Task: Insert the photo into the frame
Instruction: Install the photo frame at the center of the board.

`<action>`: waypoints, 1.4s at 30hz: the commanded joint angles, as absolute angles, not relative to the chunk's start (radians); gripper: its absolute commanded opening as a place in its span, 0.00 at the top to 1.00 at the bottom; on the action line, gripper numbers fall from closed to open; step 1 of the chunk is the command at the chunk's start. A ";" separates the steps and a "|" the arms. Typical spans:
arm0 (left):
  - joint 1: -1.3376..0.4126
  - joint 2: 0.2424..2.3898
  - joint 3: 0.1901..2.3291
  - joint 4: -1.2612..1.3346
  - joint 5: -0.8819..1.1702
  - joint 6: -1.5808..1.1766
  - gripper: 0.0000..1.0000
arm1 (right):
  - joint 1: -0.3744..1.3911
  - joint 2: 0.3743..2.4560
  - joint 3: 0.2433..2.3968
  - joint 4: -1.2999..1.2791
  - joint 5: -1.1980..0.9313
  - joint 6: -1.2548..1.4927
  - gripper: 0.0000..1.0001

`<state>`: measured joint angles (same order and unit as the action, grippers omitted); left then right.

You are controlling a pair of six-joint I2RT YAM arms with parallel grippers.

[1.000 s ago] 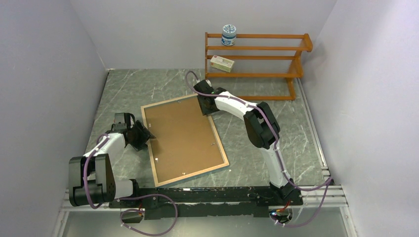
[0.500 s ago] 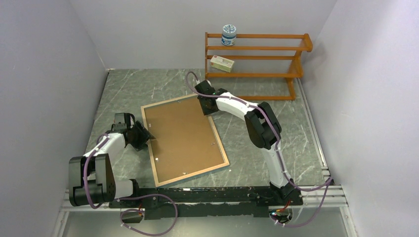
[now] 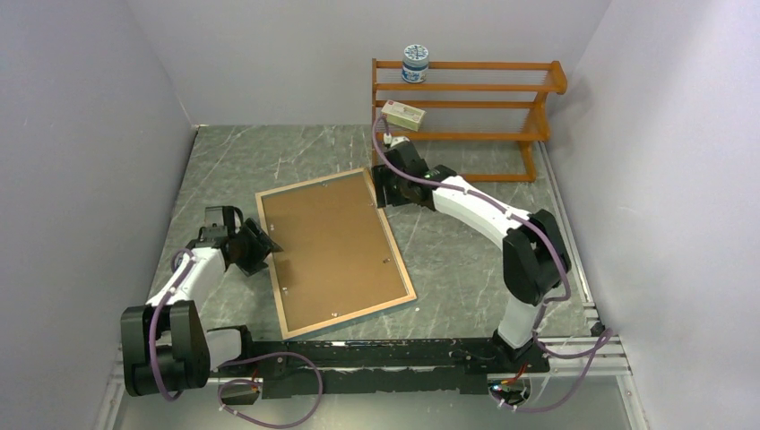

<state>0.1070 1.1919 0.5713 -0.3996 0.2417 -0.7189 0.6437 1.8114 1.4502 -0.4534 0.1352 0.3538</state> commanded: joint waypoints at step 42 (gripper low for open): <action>0.102 1.181 0.566 -0.449 0.284 -0.688 0.35 | 0.811 1.810 1.184 -0.619 0.229 0.652 0.29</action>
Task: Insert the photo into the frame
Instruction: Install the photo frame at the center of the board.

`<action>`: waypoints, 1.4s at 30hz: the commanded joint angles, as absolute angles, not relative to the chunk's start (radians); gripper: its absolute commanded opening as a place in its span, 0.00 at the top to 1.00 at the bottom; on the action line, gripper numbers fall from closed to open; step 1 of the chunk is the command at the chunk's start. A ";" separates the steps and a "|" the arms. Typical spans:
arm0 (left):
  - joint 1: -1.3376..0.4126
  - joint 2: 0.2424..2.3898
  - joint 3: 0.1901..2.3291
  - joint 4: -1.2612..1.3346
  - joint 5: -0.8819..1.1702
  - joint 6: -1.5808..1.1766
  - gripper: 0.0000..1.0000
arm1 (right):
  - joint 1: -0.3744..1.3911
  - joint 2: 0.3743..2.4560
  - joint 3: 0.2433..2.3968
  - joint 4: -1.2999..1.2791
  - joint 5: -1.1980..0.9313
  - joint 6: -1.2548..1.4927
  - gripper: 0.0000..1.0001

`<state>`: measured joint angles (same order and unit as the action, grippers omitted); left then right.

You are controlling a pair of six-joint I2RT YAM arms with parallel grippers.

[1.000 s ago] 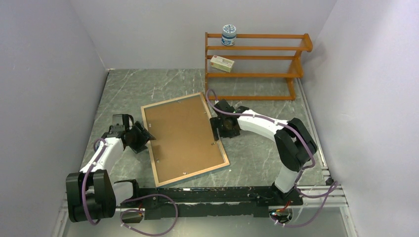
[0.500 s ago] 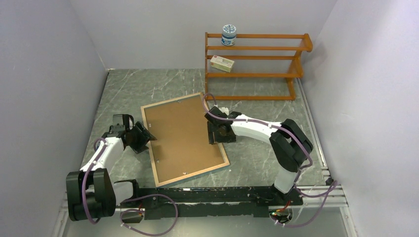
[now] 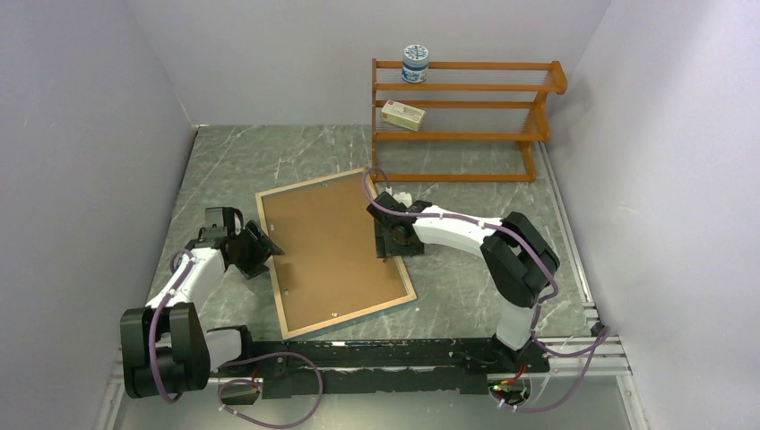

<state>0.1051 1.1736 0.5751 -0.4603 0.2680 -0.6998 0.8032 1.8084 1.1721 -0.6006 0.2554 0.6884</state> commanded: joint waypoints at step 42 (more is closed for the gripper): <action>0.101 1.173 0.566 -0.467 0.273 -0.697 0.34 | 0.808 1.646 1.174 -0.657 0.230 0.625 0.43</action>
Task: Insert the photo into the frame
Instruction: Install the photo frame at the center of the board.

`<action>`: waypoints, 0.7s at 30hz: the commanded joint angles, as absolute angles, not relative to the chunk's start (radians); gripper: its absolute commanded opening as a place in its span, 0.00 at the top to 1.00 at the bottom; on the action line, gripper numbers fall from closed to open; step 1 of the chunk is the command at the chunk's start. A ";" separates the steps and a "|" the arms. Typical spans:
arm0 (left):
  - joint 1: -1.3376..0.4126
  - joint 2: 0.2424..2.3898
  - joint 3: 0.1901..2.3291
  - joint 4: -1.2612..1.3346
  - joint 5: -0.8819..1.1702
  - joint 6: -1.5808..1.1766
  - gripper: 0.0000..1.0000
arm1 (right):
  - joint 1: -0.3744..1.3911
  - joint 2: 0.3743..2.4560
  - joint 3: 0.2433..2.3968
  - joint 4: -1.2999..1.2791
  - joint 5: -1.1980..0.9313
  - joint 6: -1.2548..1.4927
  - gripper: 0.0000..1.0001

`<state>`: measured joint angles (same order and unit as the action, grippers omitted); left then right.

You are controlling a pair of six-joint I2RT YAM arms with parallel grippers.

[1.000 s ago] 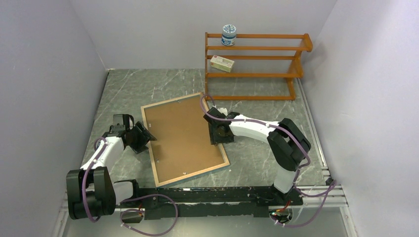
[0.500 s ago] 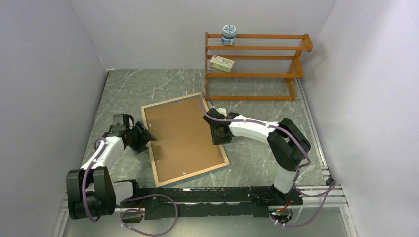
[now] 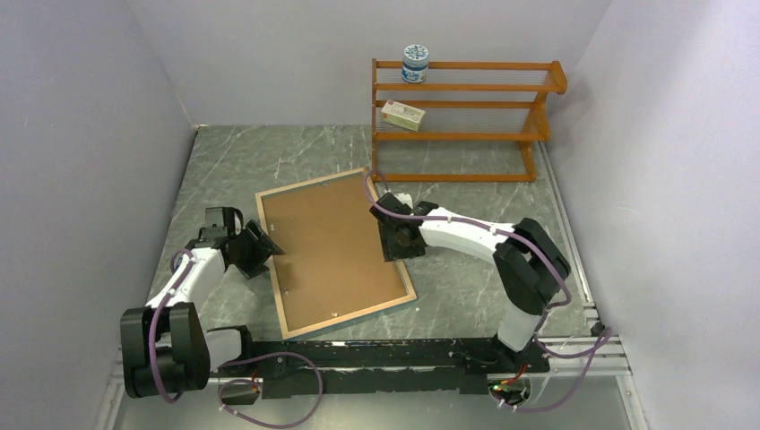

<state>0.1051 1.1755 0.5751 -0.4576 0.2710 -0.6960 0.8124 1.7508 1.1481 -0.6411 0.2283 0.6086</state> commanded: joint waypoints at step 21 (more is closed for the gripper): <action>0.101 0.990 0.437 -0.466 0.147 -0.768 0.62 | 0.936 1.899 1.310 -0.128 -0.380 0.857 0.49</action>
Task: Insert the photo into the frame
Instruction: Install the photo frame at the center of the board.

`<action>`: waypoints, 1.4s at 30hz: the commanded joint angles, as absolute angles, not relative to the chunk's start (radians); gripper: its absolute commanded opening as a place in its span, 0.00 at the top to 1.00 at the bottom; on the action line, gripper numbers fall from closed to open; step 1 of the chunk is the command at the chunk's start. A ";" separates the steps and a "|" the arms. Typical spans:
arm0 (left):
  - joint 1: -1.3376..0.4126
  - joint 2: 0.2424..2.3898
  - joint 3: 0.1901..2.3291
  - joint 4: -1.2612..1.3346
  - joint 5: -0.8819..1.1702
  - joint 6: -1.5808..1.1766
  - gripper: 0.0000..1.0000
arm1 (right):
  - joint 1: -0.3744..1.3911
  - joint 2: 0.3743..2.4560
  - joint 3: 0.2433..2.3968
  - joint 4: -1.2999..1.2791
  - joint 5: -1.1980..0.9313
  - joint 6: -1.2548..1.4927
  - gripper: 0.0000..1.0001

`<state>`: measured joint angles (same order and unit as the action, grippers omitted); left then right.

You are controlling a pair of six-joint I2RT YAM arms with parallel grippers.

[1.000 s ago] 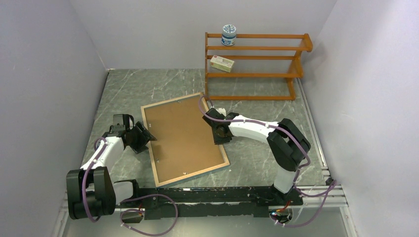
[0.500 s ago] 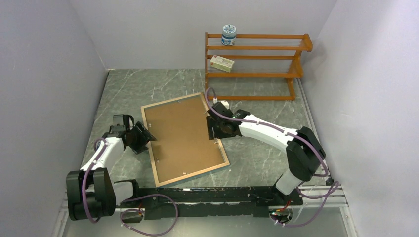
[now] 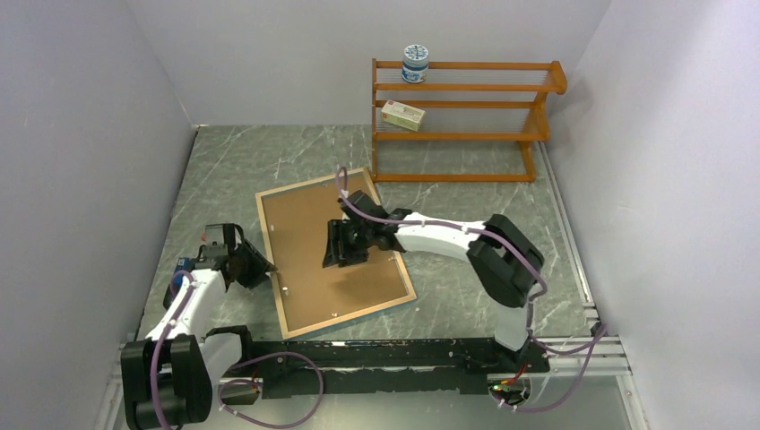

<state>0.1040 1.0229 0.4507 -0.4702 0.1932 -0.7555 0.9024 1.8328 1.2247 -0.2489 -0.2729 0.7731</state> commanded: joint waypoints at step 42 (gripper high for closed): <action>0.101 1.061 0.436 -0.495 0.175 -0.807 0.77 | 1.097 2.209 1.496 0.019 -0.353 0.910 0.68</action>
<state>0.1081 1.0378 0.4469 -0.4690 0.1642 -0.8246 1.0901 2.1914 1.4857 -0.0505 -0.3500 0.9108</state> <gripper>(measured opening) 0.230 0.326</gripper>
